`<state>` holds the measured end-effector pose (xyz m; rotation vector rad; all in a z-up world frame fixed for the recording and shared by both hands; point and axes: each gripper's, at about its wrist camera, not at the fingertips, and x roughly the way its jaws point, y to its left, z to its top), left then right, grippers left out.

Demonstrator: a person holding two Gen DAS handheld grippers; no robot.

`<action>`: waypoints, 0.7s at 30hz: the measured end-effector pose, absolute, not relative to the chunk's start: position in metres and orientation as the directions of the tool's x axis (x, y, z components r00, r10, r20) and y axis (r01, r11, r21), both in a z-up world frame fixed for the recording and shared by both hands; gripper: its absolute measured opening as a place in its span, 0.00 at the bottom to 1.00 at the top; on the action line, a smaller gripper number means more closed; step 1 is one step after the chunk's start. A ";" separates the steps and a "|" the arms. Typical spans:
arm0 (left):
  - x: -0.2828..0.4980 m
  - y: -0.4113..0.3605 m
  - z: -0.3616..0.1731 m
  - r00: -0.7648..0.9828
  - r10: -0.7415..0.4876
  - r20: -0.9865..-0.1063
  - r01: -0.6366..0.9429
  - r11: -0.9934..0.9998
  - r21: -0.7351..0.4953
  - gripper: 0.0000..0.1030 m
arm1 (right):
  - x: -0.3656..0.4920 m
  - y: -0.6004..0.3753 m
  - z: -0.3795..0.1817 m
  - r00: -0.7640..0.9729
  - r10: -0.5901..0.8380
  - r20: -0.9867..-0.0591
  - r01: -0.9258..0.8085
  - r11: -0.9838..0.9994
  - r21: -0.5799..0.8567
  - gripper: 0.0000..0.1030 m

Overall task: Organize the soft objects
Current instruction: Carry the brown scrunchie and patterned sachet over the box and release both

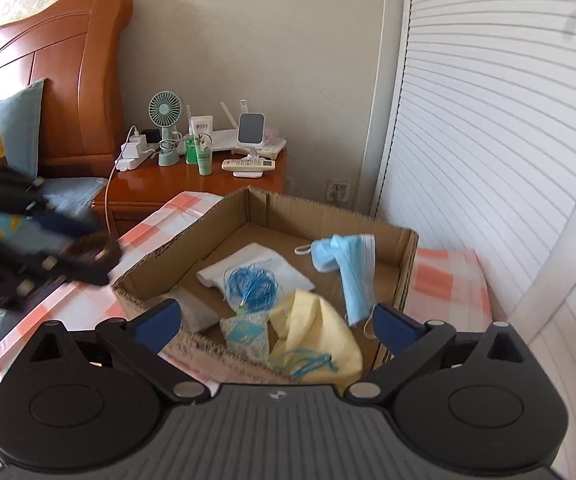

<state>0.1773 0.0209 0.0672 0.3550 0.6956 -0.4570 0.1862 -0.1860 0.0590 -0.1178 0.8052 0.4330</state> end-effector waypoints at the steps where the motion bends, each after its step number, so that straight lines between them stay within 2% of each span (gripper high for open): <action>1: 0.185 0.017 0.068 0.676 -0.278 -0.683 0.510 0.845 0.161 0.33 | 0.180 -0.187 0.058 0.609 0.334 -0.720 -0.416 0.907 0.069 1.00; 10: 0.271 -0.011 0.057 0.674 -0.198 -0.711 0.451 0.873 0.184 0.33 | 0.143 -0.190 0.047 0.606 0.327 -0.725 -0.407 0.911 0.071 1.00; 12: 0.289 -0.013 0.052 0.690 -0.161 -0.705 0.411 0.890 0.199 0.37 | 0.140 -0.193 0.045 0.611 0.316 -0.726 -0.398 0.915 0.064 1.00; 13: 0.296 -0.013 0.050 0.693 -0.157 -0.703 0.406 0.891 0.201 0.41 | 0.140 -0.196 0.045 0.615 0.306 -0.727 -0.390 0.919 0.057 1.00; 14: 0.303 -0.013 0.048 0.693 -0.152 -0.705 0.401 0.893 0.202 0.56 | 0.140 -0.198 0.044 0.620 0.299 -0.726 -0.381 0.923 0.055 1.00; 15: 0.308 -0.012 0.046 0.709 -0.126 -0.693 0.367 0.906 0.211 0.77 | 0.140 -0.201 0.044 0.622 0.295 -0.725 -0.373 0.926 0.058 1.00; 17: 0.308 -0.008 0.046 0.748 -0.087 -0.658 0.311 0.922 0.232 0.97 | 0.141 -0.207 0.043 0.623 0.293 -0.725 -0.359 0.931 0.069 1.00; 21: 0.299 0.004 0.051 0.757 -0.101 -0.645 0.292 0.936 0.197 0.97 | 0.143 -0.216 0.039 0.624 0.273 -0.732 -0.323 0.943 0.077 1.00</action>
